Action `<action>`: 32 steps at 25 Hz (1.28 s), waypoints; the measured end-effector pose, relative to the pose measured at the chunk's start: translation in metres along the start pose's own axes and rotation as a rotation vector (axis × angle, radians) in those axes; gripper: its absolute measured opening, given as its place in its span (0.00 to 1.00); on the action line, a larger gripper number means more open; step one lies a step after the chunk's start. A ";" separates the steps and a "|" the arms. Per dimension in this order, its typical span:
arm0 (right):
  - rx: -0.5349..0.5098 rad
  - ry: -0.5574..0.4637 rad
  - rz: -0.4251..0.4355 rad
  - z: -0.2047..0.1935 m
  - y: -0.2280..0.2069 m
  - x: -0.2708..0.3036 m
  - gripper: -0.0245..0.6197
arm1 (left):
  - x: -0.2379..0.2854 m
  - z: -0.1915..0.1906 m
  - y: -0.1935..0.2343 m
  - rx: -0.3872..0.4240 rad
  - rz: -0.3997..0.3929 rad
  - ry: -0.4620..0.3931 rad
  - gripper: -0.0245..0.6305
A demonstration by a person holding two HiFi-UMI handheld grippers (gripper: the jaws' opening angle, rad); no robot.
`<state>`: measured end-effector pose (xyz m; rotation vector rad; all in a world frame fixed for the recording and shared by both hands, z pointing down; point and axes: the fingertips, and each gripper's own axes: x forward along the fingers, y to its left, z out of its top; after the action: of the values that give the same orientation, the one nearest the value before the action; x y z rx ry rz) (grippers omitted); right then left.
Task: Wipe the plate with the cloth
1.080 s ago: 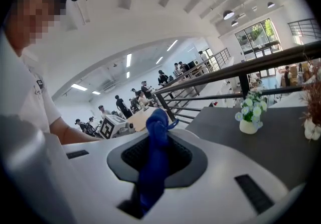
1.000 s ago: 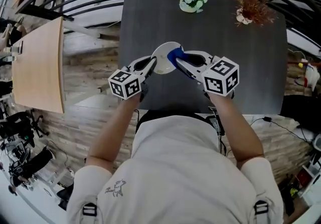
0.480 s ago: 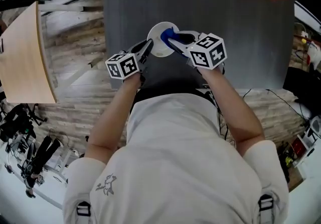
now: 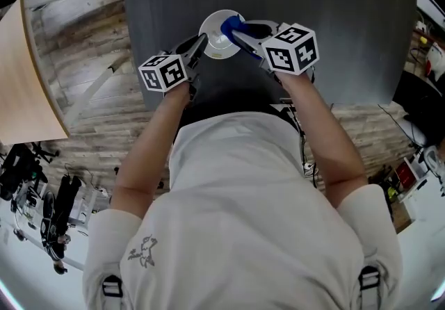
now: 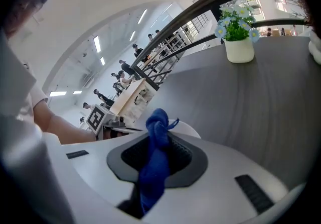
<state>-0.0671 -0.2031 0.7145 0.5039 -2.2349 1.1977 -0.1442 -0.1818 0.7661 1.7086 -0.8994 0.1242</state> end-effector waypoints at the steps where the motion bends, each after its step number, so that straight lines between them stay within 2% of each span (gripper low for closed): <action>1: 0.005 0.001 0.001 -0.001 0.000 0.002 0.14 | 0.001 0.001 0.003 -0.007 0.004 -0.002 0.07; 4: 0.009 0.002 0.000 0.001 -0.002 0.007 0.14 | 0.005 0.005 0.014 0.015 0.042 0.008 0.07; 9: 0.016 0.010 0.006 -0.001 -0.005 0.009 0.14 | 0.015 0.008 0.013 0.127 0.076 0.056 0.07; 16: 0.017 0.012 0.000 -0.005 -0.009 0.009 0.14 | 0.020 0.008 0.022 0.290 0.226 0.123 0.12; 21: 0.006 0.002 -0.007 -0.007 -0.007 0.005 0.14 | 0.019 0.013 0.029 0.451 0.368 0.155 0.15; 25: -0.018 -0.010 -0.018 -0.007 -0.005 -0.001 0.14 | 0.021 0.024 0.032 0.674 0.465 0.163 0.24; 29: -0.043 -0.039 -0.024 -0.005 -0.001 -0.013 0.14 | 0.019 0.034 0.024 0.630 0.467 0.105 0.24; 32: -0.101 -0.059 -0.041 -0.006 0.007 -0.026 0.14 | 0.009 0.037 0.002 0.616 0.446 0.047 0.24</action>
<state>-0.0488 -0.1924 0.6961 0.5482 -2.3102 1.0556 -0.1522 -0.2182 0.7599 2.0150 -1.2831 0.8056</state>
